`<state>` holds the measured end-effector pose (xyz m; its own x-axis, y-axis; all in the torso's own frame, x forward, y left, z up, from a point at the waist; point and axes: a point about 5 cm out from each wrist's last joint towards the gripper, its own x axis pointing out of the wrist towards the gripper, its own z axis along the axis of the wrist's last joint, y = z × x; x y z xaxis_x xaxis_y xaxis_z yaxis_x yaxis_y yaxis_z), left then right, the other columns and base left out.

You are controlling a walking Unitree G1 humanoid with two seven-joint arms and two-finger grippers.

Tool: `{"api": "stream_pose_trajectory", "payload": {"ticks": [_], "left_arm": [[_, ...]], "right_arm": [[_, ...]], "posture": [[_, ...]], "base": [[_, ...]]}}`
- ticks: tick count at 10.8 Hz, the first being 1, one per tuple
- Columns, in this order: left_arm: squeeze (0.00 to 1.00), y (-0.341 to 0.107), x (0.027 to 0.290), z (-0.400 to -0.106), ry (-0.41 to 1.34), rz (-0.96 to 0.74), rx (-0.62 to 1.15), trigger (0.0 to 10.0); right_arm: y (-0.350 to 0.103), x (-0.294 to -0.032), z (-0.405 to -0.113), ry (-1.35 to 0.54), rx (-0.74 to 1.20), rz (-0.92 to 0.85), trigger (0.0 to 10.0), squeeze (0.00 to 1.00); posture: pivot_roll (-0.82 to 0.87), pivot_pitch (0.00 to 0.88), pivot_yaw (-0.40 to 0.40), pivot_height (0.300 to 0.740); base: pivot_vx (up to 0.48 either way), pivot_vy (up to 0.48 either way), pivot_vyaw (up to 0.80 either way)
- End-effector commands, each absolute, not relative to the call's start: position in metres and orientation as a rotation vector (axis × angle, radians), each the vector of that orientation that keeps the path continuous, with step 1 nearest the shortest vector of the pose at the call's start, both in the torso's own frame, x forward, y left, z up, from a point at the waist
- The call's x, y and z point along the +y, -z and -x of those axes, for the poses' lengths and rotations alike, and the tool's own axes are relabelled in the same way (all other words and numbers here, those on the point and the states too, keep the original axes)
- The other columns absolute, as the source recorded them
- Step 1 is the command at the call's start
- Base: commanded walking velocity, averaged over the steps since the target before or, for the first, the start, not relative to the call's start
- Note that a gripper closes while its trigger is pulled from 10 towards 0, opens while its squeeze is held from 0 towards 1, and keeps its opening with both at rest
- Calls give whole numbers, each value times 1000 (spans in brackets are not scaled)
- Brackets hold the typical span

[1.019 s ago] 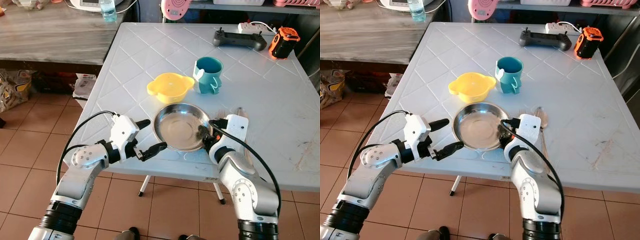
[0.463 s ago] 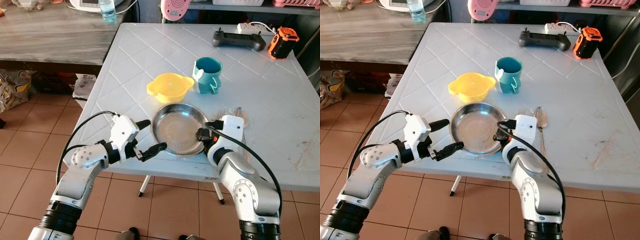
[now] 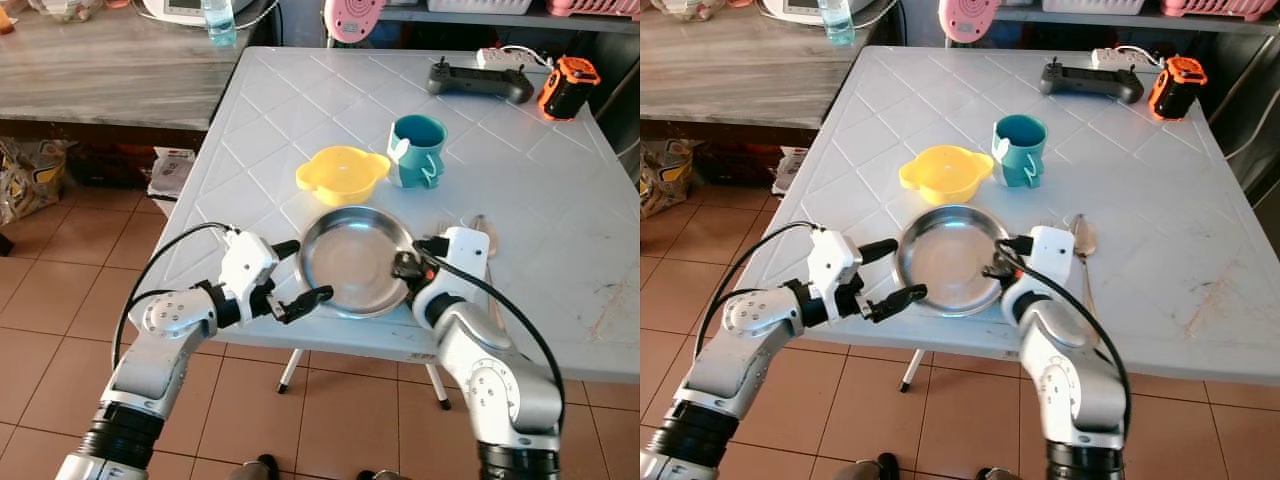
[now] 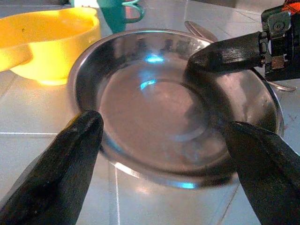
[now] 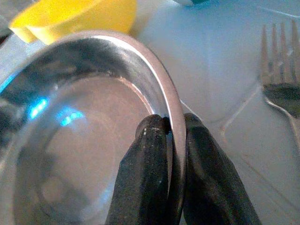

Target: Setting the table

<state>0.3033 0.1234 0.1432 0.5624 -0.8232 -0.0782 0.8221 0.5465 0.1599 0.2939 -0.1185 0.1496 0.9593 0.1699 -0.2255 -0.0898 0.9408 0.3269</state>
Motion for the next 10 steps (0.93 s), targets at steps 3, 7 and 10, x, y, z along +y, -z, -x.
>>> {"api": "stream_pose_trajectory", "payload": {"ticks": [3, 7, 10], "left_arm": [[0, -144, 123, -302, 977, -195, -9, 10000], [0, -148, 124, -309, 946, -178, -23, 10000], [0, -144, 125, -317, 839, -106, -23, 10000]], "right_arm": [[-138, -141, -278, -25, 292, -200, 0, 0], [-135, -172, -244, 95, 228, -147, 0, 0], [-139, -184, -228, 169, 99, -116, 0, 0]], "posture": [[110, 173, -4, 740], [100, 162, 15, 740], [78, 149, 36, 740]], "base": [[0, 0, 0], [0, 0, 0], [0, 0, 0]]}}
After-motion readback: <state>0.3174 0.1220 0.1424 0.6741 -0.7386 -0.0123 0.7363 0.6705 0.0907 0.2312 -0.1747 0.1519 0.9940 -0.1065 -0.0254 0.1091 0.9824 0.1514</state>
